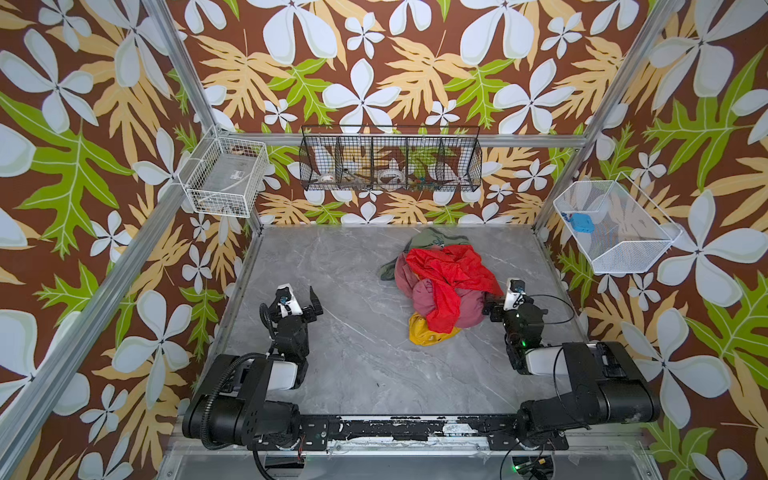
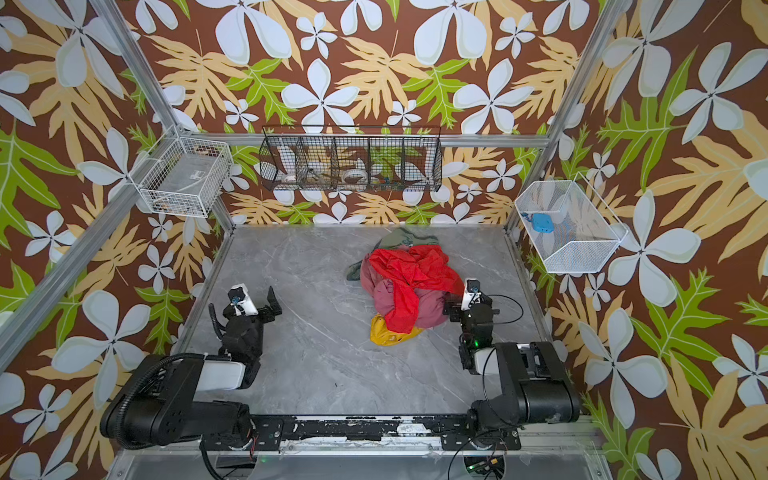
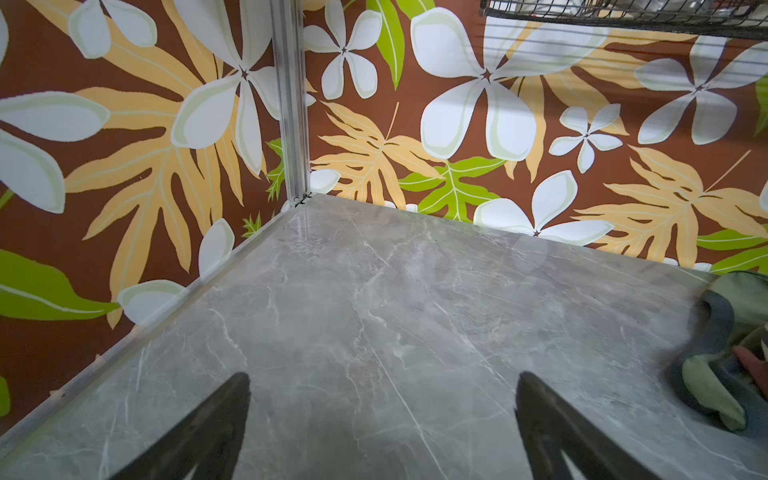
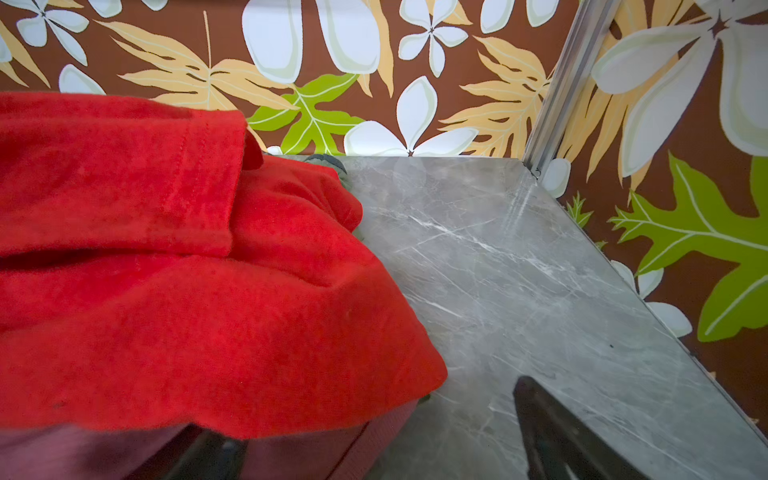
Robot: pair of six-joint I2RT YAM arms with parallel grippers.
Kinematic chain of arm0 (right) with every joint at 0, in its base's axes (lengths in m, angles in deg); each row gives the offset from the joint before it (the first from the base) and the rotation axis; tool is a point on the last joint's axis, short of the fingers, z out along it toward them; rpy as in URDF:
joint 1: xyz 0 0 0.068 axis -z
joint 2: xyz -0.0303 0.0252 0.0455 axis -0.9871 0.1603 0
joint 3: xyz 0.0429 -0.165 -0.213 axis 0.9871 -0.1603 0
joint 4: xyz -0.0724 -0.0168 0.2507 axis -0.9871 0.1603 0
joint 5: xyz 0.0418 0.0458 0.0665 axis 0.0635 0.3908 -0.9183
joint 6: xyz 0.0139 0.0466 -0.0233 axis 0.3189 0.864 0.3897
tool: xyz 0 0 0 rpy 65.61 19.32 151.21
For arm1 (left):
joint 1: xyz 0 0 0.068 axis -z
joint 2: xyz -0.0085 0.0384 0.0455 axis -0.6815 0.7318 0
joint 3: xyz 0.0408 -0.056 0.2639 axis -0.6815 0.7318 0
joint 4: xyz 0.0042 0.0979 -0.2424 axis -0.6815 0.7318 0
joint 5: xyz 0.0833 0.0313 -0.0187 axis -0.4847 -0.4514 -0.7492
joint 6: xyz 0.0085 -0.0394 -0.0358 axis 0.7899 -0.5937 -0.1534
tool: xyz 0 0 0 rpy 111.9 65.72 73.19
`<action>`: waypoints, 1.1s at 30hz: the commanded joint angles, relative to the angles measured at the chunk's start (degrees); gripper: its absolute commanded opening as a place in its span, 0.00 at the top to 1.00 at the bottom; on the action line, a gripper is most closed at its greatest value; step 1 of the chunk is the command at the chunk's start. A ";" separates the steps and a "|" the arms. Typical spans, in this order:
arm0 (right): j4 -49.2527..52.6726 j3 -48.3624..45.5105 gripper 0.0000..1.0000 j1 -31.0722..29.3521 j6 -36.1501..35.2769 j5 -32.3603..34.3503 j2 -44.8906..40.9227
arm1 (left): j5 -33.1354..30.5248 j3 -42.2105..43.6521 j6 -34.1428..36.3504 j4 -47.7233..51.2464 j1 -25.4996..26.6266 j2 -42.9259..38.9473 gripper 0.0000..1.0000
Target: Pick out a specific cloth from the pile
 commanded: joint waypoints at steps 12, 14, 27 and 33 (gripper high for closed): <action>-1.17 0.01 0.00 -0.04 -0.16 0.24 -0.08 | -0.33 -0.14 0.02 -2.04 -0.13 0.12 0.00; -1.17 0.00 0.00 -0.04 -0.16 0.22 -0.08 | -0.13 -0.32 -0.15 -1.65 -0.13 0.03 0.00; -1.50 -0.31 0.04 -0.02 -0.13 0.21 -0.41 | -1.13 -0.66 -0.27 -0.13 -0.13 -1.27 0.00; 12.66 4.99 0.05 1.15 2.69 2.49 -7.29 | -3.76 -10.41 -3.77 26.15 -0.13 -12.72 0.00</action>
